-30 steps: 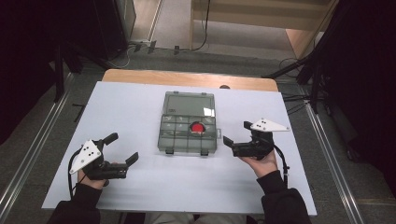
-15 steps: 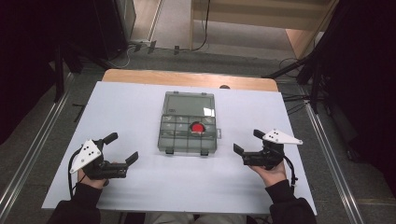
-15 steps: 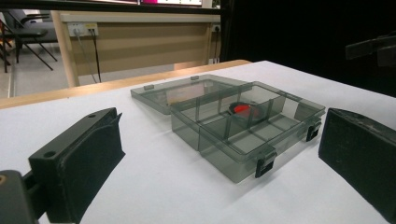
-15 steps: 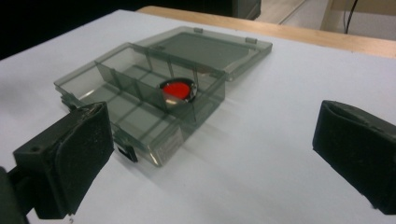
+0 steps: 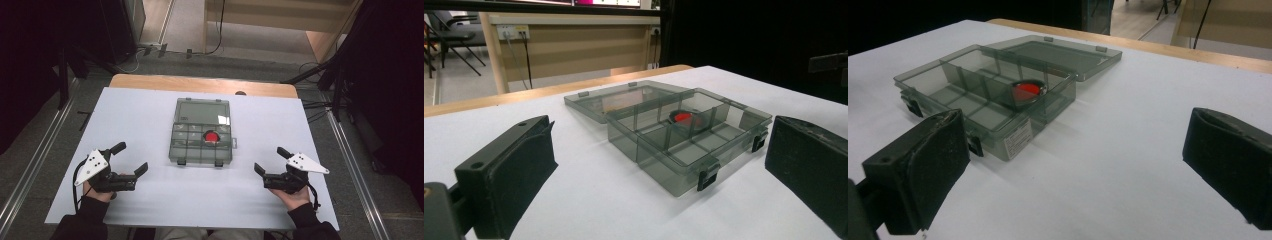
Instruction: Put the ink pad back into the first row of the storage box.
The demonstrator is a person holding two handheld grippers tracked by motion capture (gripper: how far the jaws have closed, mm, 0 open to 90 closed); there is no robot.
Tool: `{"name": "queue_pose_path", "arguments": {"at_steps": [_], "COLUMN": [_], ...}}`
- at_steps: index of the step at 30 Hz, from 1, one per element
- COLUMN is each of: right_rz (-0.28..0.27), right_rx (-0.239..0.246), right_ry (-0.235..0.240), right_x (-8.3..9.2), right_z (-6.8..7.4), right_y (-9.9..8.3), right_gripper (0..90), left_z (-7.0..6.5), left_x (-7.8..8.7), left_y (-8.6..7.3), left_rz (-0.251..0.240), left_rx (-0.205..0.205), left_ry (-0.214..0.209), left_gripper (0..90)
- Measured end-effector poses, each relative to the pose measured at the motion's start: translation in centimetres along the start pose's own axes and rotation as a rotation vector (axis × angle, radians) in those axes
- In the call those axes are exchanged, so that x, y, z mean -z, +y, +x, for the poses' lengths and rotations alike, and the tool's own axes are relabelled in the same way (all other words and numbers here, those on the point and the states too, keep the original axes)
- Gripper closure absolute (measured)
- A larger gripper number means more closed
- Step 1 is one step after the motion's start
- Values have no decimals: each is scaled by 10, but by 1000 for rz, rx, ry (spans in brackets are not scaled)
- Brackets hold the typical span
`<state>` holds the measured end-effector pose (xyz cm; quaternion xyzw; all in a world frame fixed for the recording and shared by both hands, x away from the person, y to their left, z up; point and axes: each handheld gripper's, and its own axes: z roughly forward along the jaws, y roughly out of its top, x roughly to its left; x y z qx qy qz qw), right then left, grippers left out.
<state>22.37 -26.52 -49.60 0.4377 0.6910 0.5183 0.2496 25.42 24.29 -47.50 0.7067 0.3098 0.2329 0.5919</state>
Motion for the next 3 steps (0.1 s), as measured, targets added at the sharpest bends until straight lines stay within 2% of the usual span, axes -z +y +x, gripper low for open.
{"name": "queue_pose_path", "arguments": {"at_steps": [3], "right_rz": [-10], "right_rx": [13], "right_ry": [-3], "right_x": [2], "right_z": [2], "right_y": [-4], "right_gripper": [0], "left_z": [0], "left_x": [-1], "left_y": [0], "left_rz": [2], "left_rx": [0], "left_ry": [1], "left_gripper": [0]}}
